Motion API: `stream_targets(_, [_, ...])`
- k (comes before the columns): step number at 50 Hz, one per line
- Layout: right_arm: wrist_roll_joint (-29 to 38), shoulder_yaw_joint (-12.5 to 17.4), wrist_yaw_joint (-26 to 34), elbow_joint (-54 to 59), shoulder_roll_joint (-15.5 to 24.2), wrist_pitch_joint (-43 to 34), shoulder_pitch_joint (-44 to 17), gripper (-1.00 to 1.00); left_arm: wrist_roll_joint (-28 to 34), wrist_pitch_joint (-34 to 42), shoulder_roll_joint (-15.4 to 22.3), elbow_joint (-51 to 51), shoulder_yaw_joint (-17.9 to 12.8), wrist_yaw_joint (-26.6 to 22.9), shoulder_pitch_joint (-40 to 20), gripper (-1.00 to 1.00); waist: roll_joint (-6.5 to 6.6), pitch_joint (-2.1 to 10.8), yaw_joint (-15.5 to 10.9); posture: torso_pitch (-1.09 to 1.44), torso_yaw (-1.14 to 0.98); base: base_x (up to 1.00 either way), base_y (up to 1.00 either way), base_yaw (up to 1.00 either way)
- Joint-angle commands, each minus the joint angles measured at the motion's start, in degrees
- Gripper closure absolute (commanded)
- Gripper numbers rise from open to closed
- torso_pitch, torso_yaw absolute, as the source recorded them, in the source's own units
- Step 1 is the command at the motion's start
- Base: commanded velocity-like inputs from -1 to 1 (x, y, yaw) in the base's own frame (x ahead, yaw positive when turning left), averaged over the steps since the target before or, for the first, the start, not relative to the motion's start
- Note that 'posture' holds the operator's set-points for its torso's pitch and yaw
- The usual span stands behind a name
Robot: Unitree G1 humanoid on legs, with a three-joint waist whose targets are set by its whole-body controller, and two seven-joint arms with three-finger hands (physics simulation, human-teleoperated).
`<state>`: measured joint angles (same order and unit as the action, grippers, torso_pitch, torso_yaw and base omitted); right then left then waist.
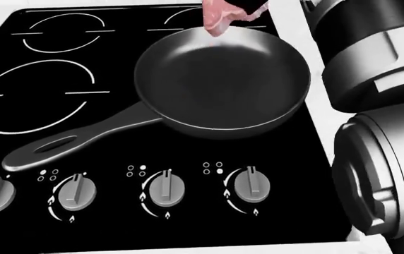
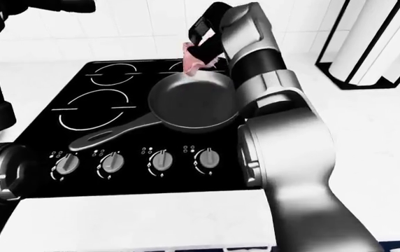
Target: Pick the lamb chop from the pan and place it on the plate.
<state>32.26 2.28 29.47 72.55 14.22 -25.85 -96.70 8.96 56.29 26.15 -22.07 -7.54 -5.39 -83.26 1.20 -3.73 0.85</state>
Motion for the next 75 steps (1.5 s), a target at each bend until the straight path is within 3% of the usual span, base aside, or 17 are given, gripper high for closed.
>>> stream_targets(1, [-0.66, 0.74, -0.78, -2.82, 1.53, 0.44, -3.61, 1.0, 0.45, -1.83, 0.72, 1.0, -0.39, 0.33, -2.33, -1.0, 0.17, 2.02, 0.07, 0.0, 0.0, 0.0, 0.0, 0.0])
stream_targets(11, [-5.28, 3.41, -3.36, -4.56, 5.82, -1.87, -5.95, 1.0, 0.47, -3.47, 0.94, -1.72, -0.59, 1.01, -3.1, -1.0, -0.06, 1.61, -0.18, 0.0, 0.0, 0.0, 0.0, 0.0])
stream_targets(38, [-7.91, 1.91, -3.84, -7.26, 8.32, -1.57, -5.81, 1.0, 0.17, -1.93, 1.69, -1.16, -0.52, 0.8, -4.73, -1.0, -0.22, 1.68, -0.29, 0.0, 0.0, 0.0, 0.0, 0.0])
stream_targets(40, [-7.89, 1.92, -3.8, -7.23, 8.25, -1.52, -5.84, 1.0, 0.23, -1.95, 1.63, -1.01, -0.47, 0.81, -4.6, -1.0, 0.0, 3.42, -0.5, 0.0, 0.0, 0.0, 0.05, 0.0])
stream_targets(41, [-7.82, 1.9, -3.88, -7.18, 8.27, -1.52, -5.88, 1.0, 0.25, -1.94, 1.59, -1.0, -0.47, 0.81, -4.61, -1.0, -0.15, 1.76, -0.47, 0.0, 0.0, 0.0, 0.05, 0.0])
stream_targets(42, [-7.79, 1.91, -3.93, -7.16, 8.28, -1.53, -5.93, 1.0, 0.27, -1.94, 1.58, -1.0, -0.47, 0.8, -4.63, -1.0, -0.04, 1.63, -0.44, 0.0, 0.0, 0.0, 0.05, 0.0])
stream_targets(44, [-7.67, 1.9, -4.08, -7.15, 8.38, -1.54, -6.0, 1.0, 0.28, -2.02, 1.49, -1.14, -0.48, 0.85, -4.67, -1.0, 0.28, 3.24, -0.47, 0.0, 0.0, 0.0, 0.05, 0.0])
stream_targets(46, [-7.58, 1.87, -3.98, -7.13, 8.43, -1.47, -5.84, 1.0, 0.34, -2.17, 1.37, -1.44, -0.4, 0.91, -4.8, -1.0, 0.03, 1.64, -0.39, 0.0, 0.0, 0.0, 0.05, 0.0])
stream_targets(49, [-7.56, 1.91, -3.81, -7.31, 8.48, -1.5, -5.78, 1.0, 0.42, -1.87, 1.22, -1.3, -0.28, 0.89, -5.08, -1.0, 0.26, 3.31, -0.44, 0.0, 0.0, 0.0, 0.05, 0.0])
stream_targets(50, [-7.61, 1.97, -3.69, -7.38, 8.51, -1.49, -5.84, 1.0, 0.43, -1.71, 1.17, -1.16, -0.27, 0.86, -5.17, -1.0, -0.24, 1.71, -0.41, 0.0, 0.0, 0.0, 0.05, 0.0])
stream_targets(56, [-7.41, 1.81, -2.77, -8.31, 9.01, -2.15, -6.39, 1.0, 0.51, -0.76, 1.25, -0.12, -0.33, 0.55, -5.18, -1.0, -0.26, 1.69, -0.28, 0.0, 0.0, 0.0, 0.0, 0.0])
stream_targets(57, [-7.35, 1.8, -2.66, -8.47, 9.07, -2.32, -6.41, 1.0, 0.56, -0.65, 1.37, 0.07, -0.28, 0.43, -5.08, -1.0, 0.14, 3.15, -0.35, 0.0, 0.0, 0.0, 0.06, 0.0])
stream_targets(62, [-7.45, 2.04, -2.8, -8.33, 8.89, -2.15, -6.42, 1.0, 0.7, -0.45, 1.43, 0.0, -0.37, 0.42, -5.56, -1.0, -0.42, 3.53, -0.49, 0.0, 0.0, 0.0, 0.2, 0.0])
stream_targets(66, [-7.16, 1.73, -2.38, -8.69, 8.81, -2.92, -7.15, 1.0, 0.52, -0.09, 1.05, 0.02, -0.34, 0.52, -5.99, -1.0, 0.59, 4.8, -0.95, 0.0, 0.0, 0.0, 0.21, 0.0])
stream_targets(71, [-7.31, 1.95, -2.4, -9.28, 8.8, -2.62, -6.16, 1.0, 0.51, 0.02, 0.67, 0.3, -0.15, 0.66, -5.94, -1.0, 4.96, 2.67, -0.81, 0.0, 0.0, 0.0, 0.21, 0.0])
stream_targets(72, [-7.29, 1.95, -2.28, -9.41, 8.92, -2.8, -6.25, 1.0, 0.51, 0.22, 0.72, 0.34, -0.13, 0.59, -6.19, -1.0, 3.09, 2.72, -0.96, 0.0, 0.0, 0.0, 0.21, 0.0])
stream_targets(75, [-7.27, 1.95, -2.41, -9.48, 8.97, -2.59, -5.83, 1.0, 0.45, -0.19, 0.57, 0.22, -0.33, 0.82, -5.86, -1.0, 3.01, 2.71, -0.34, 0.0, 0.0, 0.0, 0.22, 0.0])
